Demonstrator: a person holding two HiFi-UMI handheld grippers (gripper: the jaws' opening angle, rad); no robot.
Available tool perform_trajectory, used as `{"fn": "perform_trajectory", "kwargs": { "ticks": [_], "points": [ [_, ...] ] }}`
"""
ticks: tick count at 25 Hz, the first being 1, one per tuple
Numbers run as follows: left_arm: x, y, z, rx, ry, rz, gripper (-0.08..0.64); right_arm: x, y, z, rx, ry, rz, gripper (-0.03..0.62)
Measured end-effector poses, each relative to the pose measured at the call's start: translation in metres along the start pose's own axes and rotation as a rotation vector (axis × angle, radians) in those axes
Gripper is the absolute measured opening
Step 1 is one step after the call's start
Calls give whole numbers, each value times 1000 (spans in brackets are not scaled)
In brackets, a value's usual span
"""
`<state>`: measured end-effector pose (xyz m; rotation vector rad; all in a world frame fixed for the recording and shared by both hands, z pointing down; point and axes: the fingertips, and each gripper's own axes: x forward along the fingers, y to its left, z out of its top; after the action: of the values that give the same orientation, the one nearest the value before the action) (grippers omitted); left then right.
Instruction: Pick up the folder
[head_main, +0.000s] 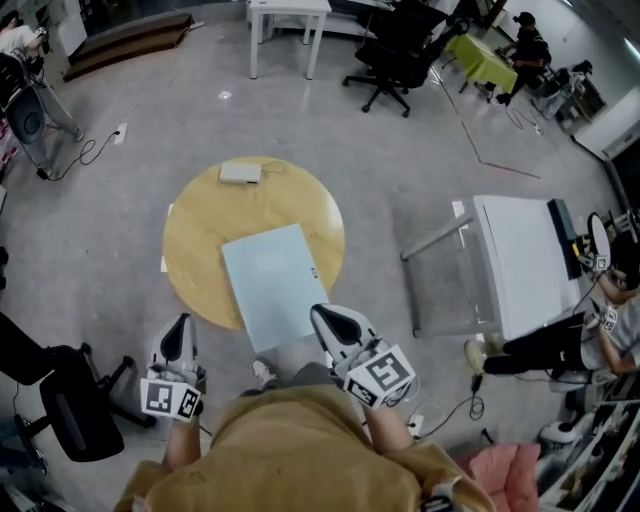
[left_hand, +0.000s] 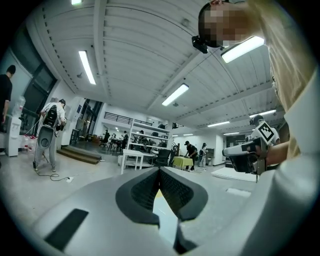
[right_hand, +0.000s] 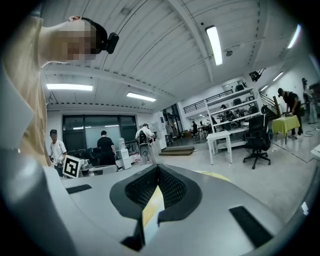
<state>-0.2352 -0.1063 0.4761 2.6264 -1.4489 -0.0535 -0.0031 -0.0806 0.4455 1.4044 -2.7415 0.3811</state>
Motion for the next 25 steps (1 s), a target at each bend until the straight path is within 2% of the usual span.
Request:
{"fn": "perform_trajectory", "kwargs": {
  "ticks": [8, 13, 17, 20, 25],
  "points": [
    [17, -16, -11, 2, 35, -20, 3, -7, -28, -41, 23, 55, -37, 0],
    [25, -38, -9, 21, 41, -15, 3, -12, -44, -63, 17, 88, -13, 0],
    [27, -52, -11, 24, 54, -5, 3, -15, -50, -98, 57, 147, 29, 0],
    [34, -66, -19, 21, 75, -8, 3, -14, -60, -132, 138, 189, 70, 2],
    [38, -78, -33, 3, 128, -3, 3, -21, -80, -203, 376, 292, 82, 9]
  ]
}}
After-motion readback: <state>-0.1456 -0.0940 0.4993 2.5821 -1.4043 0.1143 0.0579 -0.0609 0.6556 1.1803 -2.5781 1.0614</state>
